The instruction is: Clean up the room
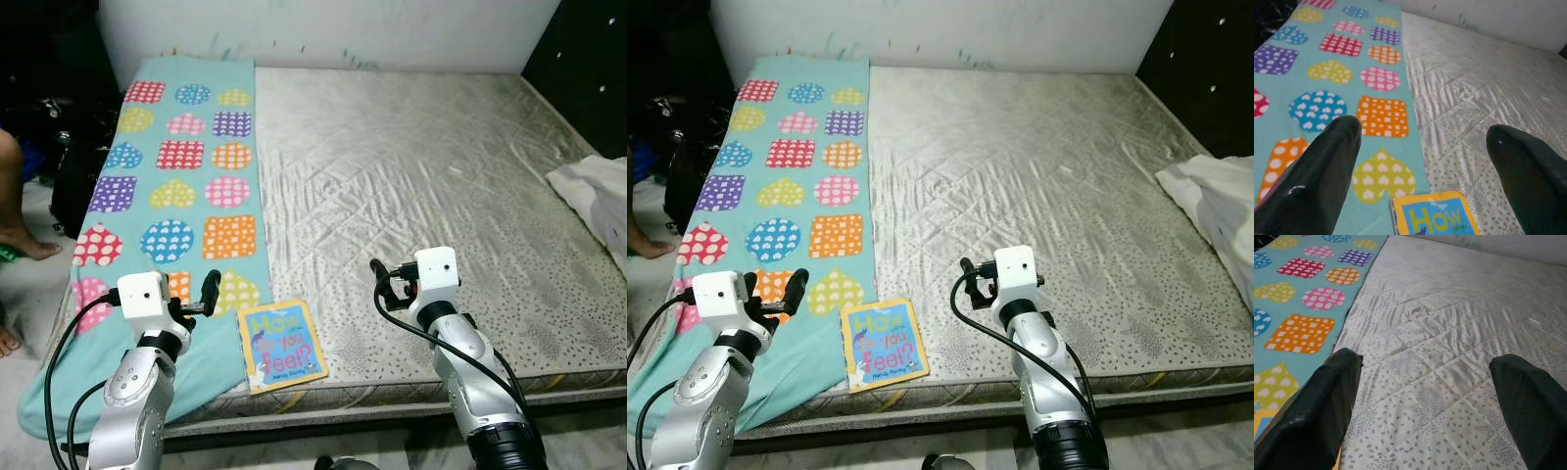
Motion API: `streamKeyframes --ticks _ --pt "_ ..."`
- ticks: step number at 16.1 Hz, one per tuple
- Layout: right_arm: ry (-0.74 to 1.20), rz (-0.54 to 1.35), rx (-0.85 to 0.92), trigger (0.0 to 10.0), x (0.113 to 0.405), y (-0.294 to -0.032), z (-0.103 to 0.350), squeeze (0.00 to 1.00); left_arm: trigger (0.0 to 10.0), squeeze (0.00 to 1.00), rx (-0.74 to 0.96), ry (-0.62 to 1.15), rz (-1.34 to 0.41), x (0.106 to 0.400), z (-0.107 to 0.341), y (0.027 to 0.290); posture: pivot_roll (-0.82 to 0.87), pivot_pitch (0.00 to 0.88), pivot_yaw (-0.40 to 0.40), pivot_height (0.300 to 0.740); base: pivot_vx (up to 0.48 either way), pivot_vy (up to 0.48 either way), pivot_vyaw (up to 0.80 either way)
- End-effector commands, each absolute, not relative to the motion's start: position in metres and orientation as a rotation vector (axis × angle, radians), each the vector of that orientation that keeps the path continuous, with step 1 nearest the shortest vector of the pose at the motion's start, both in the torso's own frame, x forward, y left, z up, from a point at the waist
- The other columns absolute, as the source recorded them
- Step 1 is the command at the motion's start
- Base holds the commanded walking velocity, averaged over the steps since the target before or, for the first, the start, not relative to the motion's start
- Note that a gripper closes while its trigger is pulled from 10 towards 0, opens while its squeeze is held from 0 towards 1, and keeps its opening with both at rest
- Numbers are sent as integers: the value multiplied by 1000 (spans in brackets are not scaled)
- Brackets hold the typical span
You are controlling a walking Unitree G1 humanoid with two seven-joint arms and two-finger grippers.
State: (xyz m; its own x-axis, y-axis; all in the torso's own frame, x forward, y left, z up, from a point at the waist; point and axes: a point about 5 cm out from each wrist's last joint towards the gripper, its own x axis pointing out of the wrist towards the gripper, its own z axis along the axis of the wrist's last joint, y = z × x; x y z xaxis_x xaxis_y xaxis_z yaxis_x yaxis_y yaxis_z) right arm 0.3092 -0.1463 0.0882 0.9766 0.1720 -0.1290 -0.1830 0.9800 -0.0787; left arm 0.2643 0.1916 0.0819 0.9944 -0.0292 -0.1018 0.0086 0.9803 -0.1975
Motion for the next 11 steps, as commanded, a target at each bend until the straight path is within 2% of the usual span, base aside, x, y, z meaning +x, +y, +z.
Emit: streamKeyframes --ticks 1,5,9,11 --pt "102 187 -98 10000 309 -147 93 0 10000 0 -213 100 -6 265 86 192 -101 166 -60 740 0 0 0" --pt "98 196 -102 10000 307 -147 94 0 10000 0 -239 115 3 263 84 191 -104 178 -61 740 0 0 0" --pt "104 202 -105 10000 304 -148 94 0 10000 0 -260 129 -7 262 83 189 -109 189 -65 695 0 0 0" --pt "106 205 -105 10000 304 -147 94 0 10000 0 -266 134 -10 263 83 189 -109 190 -65 695 0 0 0"
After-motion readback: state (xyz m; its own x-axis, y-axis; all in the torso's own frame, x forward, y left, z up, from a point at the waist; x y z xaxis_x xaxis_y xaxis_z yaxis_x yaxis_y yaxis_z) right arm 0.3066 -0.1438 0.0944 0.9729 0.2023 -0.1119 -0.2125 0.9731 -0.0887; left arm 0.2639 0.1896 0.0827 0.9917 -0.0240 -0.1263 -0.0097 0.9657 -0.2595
